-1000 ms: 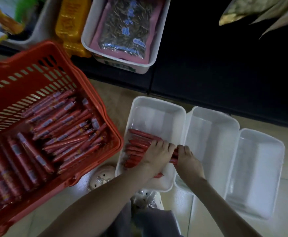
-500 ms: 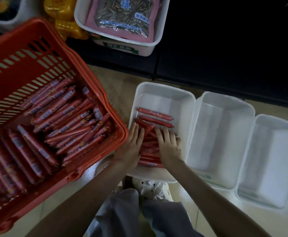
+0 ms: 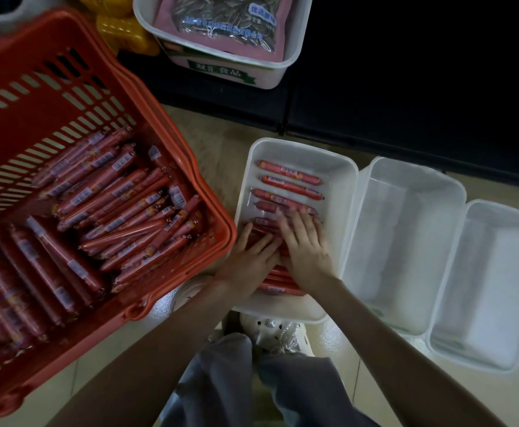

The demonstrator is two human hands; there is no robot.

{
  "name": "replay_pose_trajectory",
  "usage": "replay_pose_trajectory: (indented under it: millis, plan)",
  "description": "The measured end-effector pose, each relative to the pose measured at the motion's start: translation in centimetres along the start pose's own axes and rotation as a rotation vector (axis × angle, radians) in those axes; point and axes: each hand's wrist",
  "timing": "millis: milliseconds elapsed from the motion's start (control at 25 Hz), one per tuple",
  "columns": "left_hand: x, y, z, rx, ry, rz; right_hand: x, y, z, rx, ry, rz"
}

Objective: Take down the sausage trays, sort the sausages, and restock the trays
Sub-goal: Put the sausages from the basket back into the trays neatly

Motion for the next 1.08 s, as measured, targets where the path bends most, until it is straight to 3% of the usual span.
replay_pose_trajectory:
  millis: [80, 240, 320, 440, 520, 600, 720, 760, 840, 920, 1000, 1080]
  plan:
    - [-0.3, 0.0, -0.5, 0.023, 0.038, -0.029, -0.6, -0.1, 0.3, 0.156, 0.032, -0.063]
    - [-0.2, -0.8, -1.4, 0.213, 0.017, 0.075, -1.1, 0.0, 0.0, -0.020, -0.048, -0.116]
    - [-0.2, -1.4, -2.1, 0.217, -0.038, 0.148, -1.4, 0.3, -0.9, 0.039, -0.035, -0.127]
    - [-0.4, -1.6, -2.2, 0.237, 0.039, 0.183, -1.9, -0.5, -1.8, 0.199, -0.180, -0.120]
    - [-1.1, -1.3, -2.3, 0.293, 0.119, 0.177, -2.4, -0.9, -1.6, 0.172, -0.284, -0.122]
    - [-1.5, -0.9, -2.5, 0.331, 0.096, 0.141, -2.4, -0.6, -0.9, 0.198, -0.362, -0.149]
    - [-1.7, -0.7, -2.7, 0.368, -0.032, 0.052, -2.3, 0.1, -1.4, 0.397, -0.447, -0.187]
    - [-1.8, -0.7, -2.6, 0.350, -0.072, 0.044, -2.0, -0.1, -1.3, 0.362, -0.492, -0.159]
    - [-2.0, -0.8, -2.4, 0.305, -0.161, 0.003, -2.2, -0.2, -0.2, 0.142, -0.464, -0.086]
    - [-1.8, -1.0, -2.5, 0.300, -0.148, 0.012, -1.9, -0.2, 1.4, -0.014, -0.373, -0.044]
    - [-0.8, -0.9, -2.0, 0.372, -0.084, -0.057, -1.1, 0.8, 2.4, 0.078, -0.349, -0.031]
    - [0.9, -0.5, -1.5, 0.322, -0.030, -0.113, 0.7, 1.8, 2.8, 0.285, -0.337, -0.056]
Point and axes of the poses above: each hand's wrist, its own z-axis towards the middle knuckle, its own x-axis out of the back of the hand, y = z × x, and after that the axes turned 5 degrees about x, right-handed
